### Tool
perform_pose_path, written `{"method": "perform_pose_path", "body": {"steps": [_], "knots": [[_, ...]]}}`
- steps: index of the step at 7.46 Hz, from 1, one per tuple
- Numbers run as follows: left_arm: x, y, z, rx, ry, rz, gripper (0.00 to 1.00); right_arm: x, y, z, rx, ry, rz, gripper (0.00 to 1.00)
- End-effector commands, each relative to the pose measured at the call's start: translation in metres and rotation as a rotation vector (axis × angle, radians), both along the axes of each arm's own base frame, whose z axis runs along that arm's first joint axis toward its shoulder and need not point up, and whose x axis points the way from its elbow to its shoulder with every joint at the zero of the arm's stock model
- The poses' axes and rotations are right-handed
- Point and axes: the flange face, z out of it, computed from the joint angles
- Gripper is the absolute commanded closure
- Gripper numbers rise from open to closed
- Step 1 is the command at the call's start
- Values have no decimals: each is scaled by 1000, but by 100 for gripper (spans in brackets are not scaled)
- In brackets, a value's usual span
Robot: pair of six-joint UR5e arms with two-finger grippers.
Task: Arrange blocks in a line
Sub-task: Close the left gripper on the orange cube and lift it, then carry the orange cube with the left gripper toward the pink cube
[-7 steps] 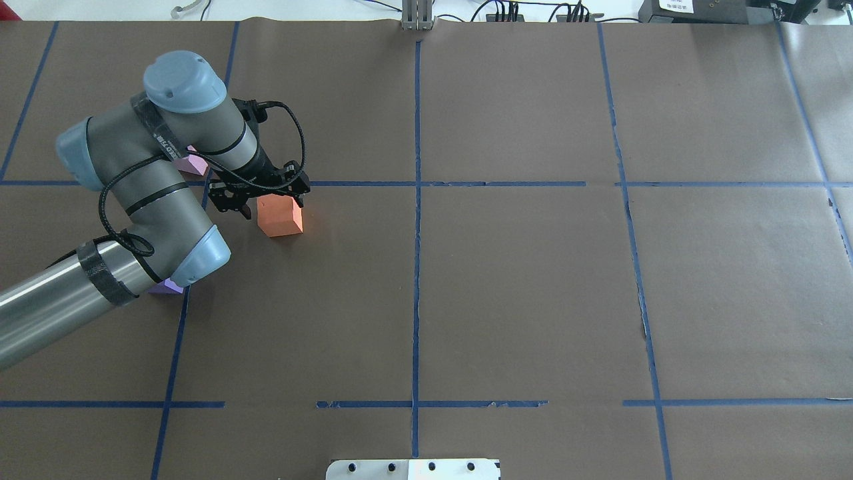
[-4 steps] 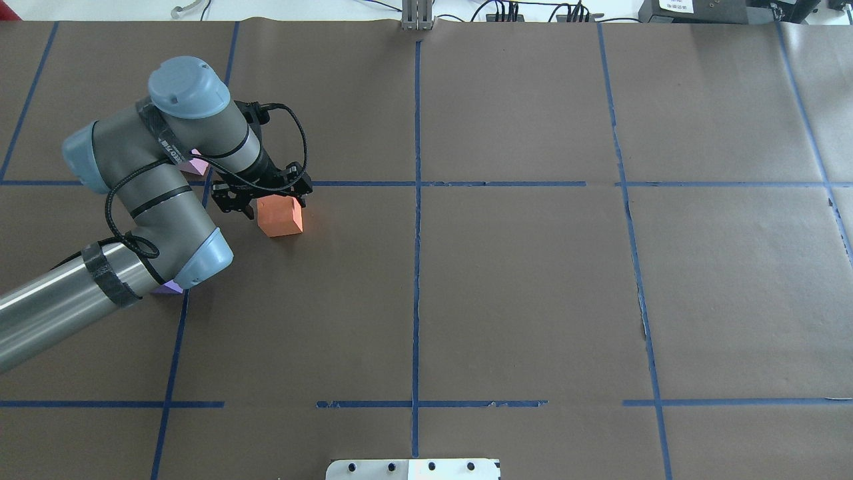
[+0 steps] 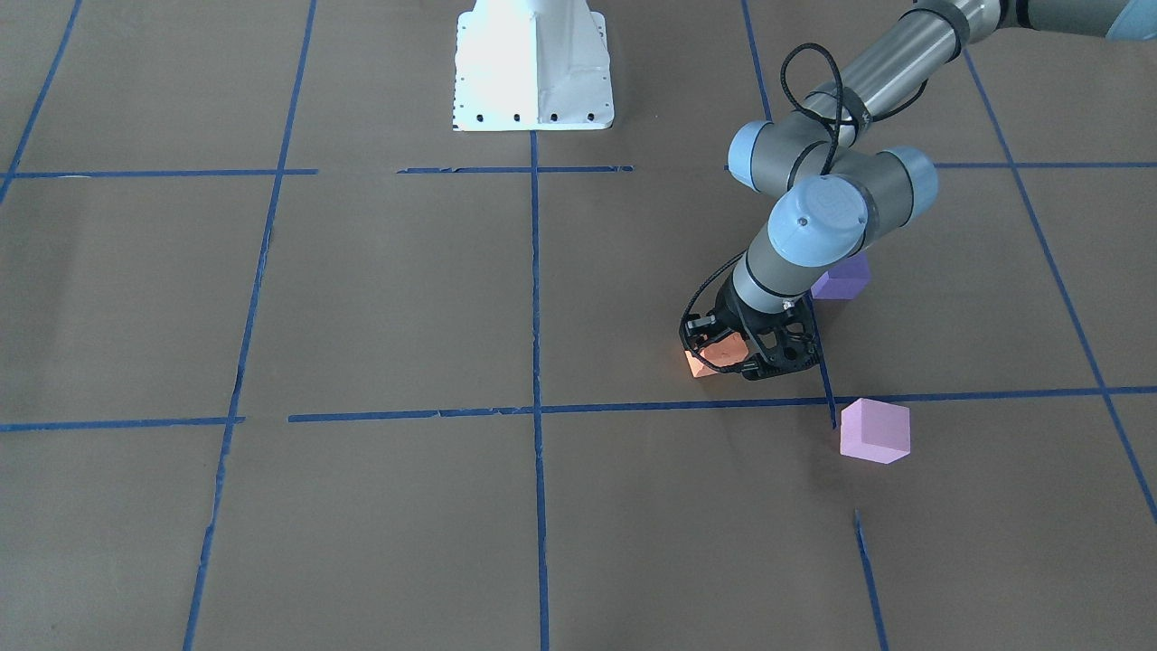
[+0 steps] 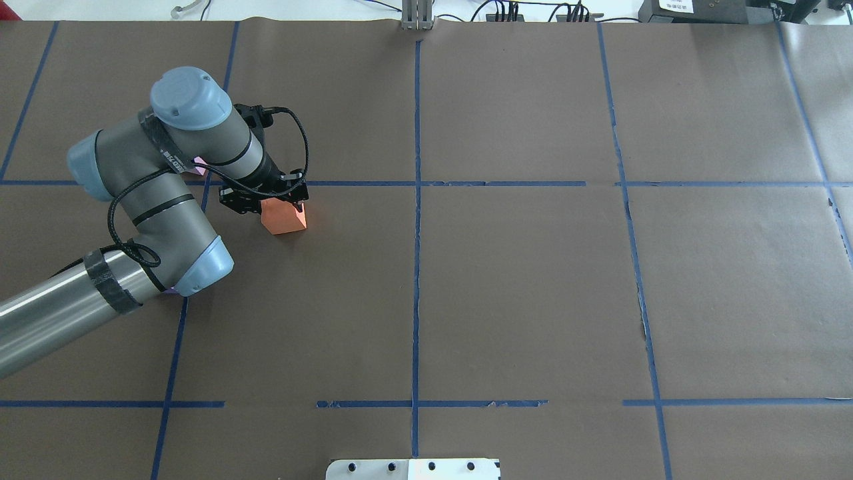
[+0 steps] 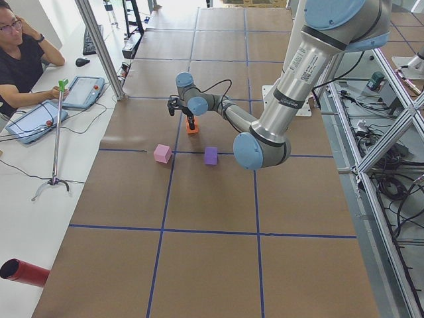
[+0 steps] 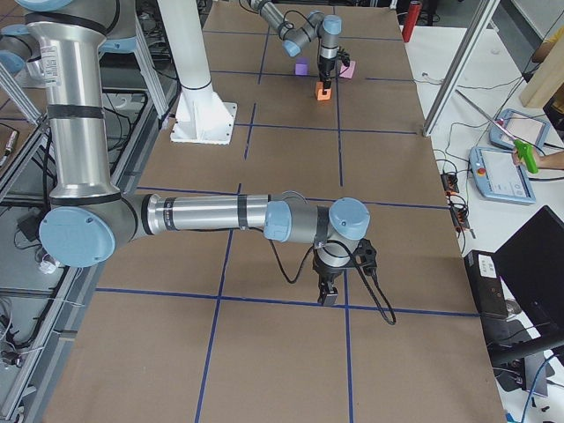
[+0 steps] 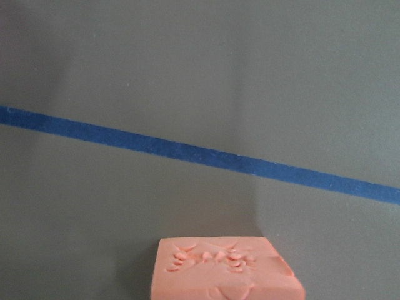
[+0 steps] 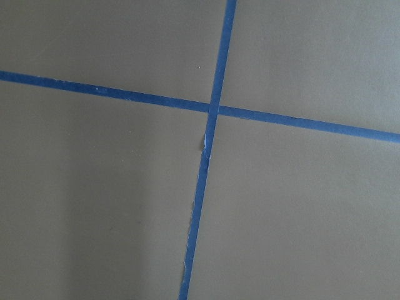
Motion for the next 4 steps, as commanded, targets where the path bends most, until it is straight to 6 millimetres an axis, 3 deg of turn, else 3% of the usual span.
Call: {"method": "perform_pose_path", "body": {"steps": [1,2,4], "knots": [[-45,2,-30,17,-3,-19,91,0,0,0,0,0,0,0],[-66,17,-55,48,-34,25,91,0,0,0,0,0,0,0],[-149,16,-93,125,-82,40,91,0,0,0,0,0,0,0]]}}
